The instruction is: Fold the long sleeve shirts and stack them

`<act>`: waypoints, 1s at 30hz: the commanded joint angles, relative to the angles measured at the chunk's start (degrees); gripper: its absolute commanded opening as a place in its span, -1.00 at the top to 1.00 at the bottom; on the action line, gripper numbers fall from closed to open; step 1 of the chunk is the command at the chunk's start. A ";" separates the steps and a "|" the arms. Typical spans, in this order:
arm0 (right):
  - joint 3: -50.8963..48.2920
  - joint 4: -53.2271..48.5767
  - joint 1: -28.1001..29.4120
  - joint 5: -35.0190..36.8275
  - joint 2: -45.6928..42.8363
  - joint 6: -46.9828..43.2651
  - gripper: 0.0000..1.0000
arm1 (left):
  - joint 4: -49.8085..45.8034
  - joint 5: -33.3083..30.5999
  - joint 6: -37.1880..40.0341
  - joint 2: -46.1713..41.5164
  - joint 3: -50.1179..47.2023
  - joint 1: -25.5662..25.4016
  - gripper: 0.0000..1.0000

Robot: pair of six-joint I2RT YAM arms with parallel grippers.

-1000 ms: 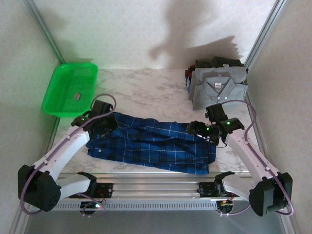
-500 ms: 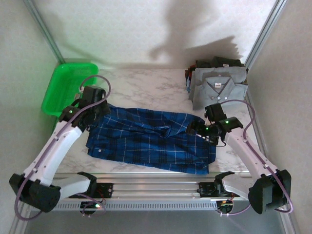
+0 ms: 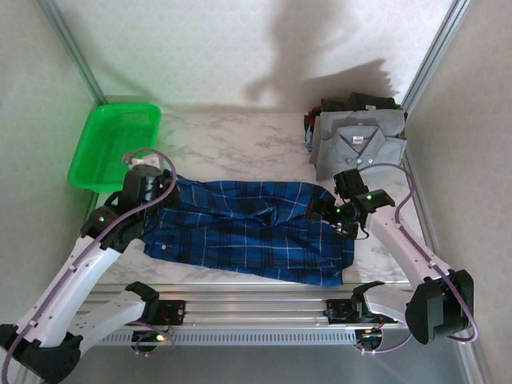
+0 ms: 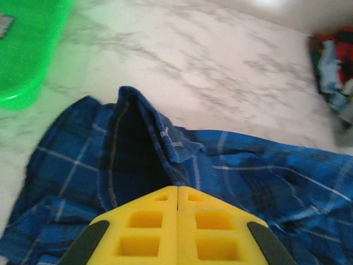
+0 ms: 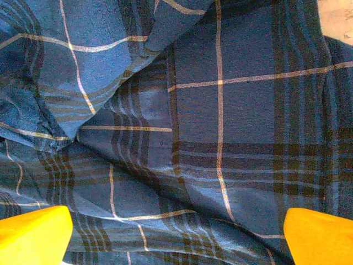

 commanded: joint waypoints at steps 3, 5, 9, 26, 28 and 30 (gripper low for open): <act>1.57 -1.59 0.27 2.64 -0.84 0.14 -0.98 | 1.37 -0.66 -0.33 -1.04 1.58 -12.02 1.00; 2.20 -2.95 0.22 4.32 -1.39 -0.04 -0.98 | 0.37 -2.09 -2.20 -1.21 2.70 -17.33 1.00; 4.26 -5.01 -0.47 7.05 -3.09 -0.12 -0.98 | -1.86 -5.12 -7.35 -0.92 5.85 -29.90 1.00; 25.01 -8.38 -3.27 4.97 7.56 -4.09 -0.98 | -31.95 -12.97 -10.63 13.71 22.86 -57.19 1.00; 26.72 -8.48 -3.09 1.33 11.19 -3.64 -0.93 | -30.87 -14.30 -10.92 12.25 23.11 -57.19 1.00; 27.10 -8.07 -2.53 0.25 13.93 -3.21 -0.92 | -30.37 -15.76 -11.49 11.23 23.64 -57.19 1.00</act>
